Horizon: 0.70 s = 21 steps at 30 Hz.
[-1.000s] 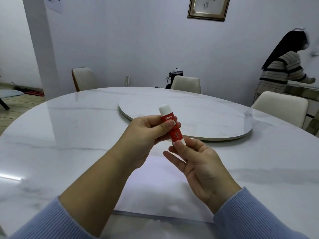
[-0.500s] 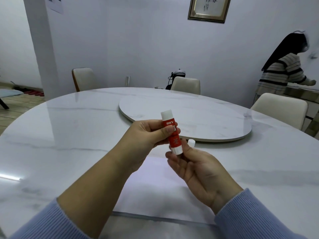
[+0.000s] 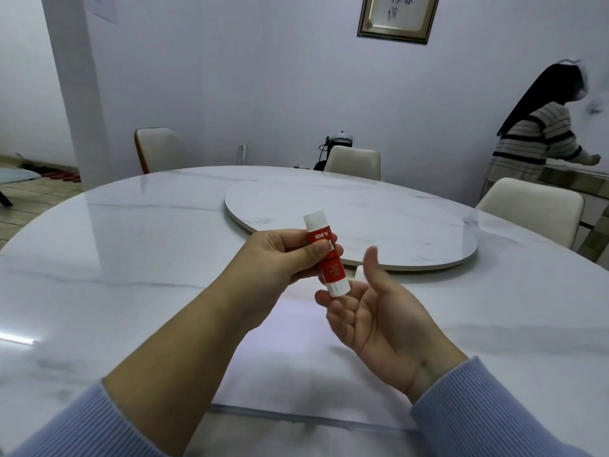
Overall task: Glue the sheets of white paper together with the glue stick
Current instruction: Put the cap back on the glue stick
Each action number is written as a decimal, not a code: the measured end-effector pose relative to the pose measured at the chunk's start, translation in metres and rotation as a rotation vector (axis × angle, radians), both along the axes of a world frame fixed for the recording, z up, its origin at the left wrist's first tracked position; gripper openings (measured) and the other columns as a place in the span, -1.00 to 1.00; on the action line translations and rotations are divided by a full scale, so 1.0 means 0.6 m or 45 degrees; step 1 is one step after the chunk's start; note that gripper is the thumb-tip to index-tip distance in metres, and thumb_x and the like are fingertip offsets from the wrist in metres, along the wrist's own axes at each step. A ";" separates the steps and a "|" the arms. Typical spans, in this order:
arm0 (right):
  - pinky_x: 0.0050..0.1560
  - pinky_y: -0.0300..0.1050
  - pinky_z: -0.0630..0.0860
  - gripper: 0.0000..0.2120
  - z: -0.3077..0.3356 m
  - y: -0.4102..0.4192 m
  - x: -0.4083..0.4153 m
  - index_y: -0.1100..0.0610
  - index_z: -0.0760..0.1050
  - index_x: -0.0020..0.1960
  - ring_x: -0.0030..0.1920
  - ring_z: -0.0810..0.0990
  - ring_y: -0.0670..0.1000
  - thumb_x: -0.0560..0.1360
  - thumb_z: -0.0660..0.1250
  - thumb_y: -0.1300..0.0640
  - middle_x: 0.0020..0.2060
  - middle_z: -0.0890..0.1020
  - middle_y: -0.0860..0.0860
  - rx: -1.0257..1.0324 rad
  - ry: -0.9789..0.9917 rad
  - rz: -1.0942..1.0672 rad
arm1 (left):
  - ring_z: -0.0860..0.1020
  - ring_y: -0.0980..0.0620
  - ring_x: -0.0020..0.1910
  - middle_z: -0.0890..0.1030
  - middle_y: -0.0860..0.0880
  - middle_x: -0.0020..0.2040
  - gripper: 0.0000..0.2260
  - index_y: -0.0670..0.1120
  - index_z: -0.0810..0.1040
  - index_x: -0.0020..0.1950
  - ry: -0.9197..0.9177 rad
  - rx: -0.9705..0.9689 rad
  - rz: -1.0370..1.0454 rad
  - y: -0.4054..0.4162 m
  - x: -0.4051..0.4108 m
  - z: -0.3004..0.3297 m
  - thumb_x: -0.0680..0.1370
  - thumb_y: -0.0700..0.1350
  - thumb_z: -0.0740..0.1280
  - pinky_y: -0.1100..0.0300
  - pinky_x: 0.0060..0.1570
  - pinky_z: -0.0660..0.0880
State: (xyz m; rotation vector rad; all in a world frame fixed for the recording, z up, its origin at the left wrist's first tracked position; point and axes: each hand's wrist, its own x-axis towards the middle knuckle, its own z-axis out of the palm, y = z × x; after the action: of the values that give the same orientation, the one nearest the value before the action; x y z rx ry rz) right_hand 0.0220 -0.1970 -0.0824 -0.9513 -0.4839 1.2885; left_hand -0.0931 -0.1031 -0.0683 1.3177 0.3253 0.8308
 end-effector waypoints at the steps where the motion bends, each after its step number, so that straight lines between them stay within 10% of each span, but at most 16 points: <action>1: -0.47 -0.22 0.58 -0.59 0.001 -0.001 0.002 0.34 0.51 -0.01 -0.50 0.60 -0.03 0.39 0.32 -0.02 -0.38 0.62 0.20 -0.006 -0.009 -0.003 | 0.68 0.03 -0.15 0.72 -0.07 -0.17 -0.74 -0.18 0.63 -0.05 0.005 0.007 0.000 0.000 0.000 0.000 0.31 -0.14 0.36 0.30 -0.16 0.59; 8: -0.11 -0.01 0.65 -0.43 -0.008 0.003 0.017 0.24 0.46 0.15 -0.32 0.65 0.01 0.15 0.44 0.37 -0.38 0.59 0.06 0.146 -0.248 -0.059 | 0.69 0.02 -0.13 0.72 -0.07 -0.16 -0.75 -0.16 0.64 -0.06 0.021 0.031 0.005 0.005 0.001 -0.004 0.31 -0.11 0.36 0.28 -0.11 0.60; 16: 0.06 -0.30 0.46 -0.55 -0.018 0.043 0.112 -0.13 0.45 0.25 0.12 0.51 -0.11 0.49 0.36 0.29 0.24 0.48 -0.11 -0.045 -1.488 -0.406 | 0.64 0.02 -0.08 0.68 -0.08 -0.13 -0.84 -0.16 0.59 0.01 0.039 -0.125 -0.013 0.013 0.015 -0.014 0.55 -0.20 0.23 0.24 -0.05 0.61; 21: 0.37 -0.18 0.28 -0.62 -0.073 0.090 0.159 0.09 0.43 0.36 0.37 0.36 0.00 0.56 0.21 0.26 0.33 0.46 -0.02 -0.186 -2.153 -0.201 | 0.61 -0.02 -0.10 0.64 -0.08 -0.12 -0.82 -0.14 0.58 0.03 0.122 -0.140 -0.008 0.012 0.022 -0.025 0.59 -0.19 0.18 0.15 0.02 0.55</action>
State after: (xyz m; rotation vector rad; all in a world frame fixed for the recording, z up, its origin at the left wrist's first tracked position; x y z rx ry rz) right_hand 0.1174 -0.1430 -0.1263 -2.0320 -1.5322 0.0753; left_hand -0.0798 -0.0960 -0.0835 1.2568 0.4361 0.7358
